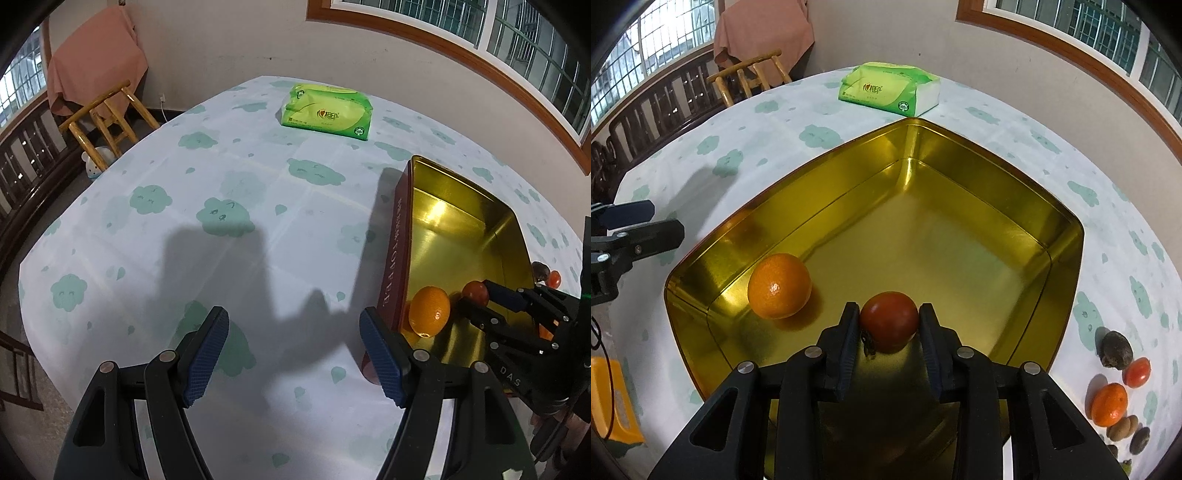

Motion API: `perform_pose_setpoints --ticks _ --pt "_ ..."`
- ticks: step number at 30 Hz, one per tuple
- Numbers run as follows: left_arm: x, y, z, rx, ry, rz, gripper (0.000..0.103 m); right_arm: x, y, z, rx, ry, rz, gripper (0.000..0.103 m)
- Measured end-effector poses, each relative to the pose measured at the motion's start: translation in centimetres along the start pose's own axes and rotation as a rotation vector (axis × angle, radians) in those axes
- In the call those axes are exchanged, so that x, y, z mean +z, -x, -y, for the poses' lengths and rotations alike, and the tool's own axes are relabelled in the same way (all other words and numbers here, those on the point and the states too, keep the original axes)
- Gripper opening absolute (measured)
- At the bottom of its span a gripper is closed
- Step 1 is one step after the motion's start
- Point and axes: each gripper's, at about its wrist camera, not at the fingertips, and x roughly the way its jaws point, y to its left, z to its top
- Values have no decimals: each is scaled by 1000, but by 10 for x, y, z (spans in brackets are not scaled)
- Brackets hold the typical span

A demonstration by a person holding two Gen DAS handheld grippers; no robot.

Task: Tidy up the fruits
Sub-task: 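Carry the red tomato into the gold tin and open the right gripper, then move the right gripper to the green fruit and close on it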

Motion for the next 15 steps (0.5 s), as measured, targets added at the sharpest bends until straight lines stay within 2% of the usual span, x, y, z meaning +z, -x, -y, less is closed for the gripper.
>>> perform_pose_setpoints --ticks 2,9,15 --pt "0 1 1 2 1 5 70 -1 6 1 -2 -3 15 44" --pt "0 10 13 -3 -22 22 70 -4 44 6 6 -23 98 46" --pt "2 22 40 -36 -80 52 73 -34 98 33 -17 -105 203 48"
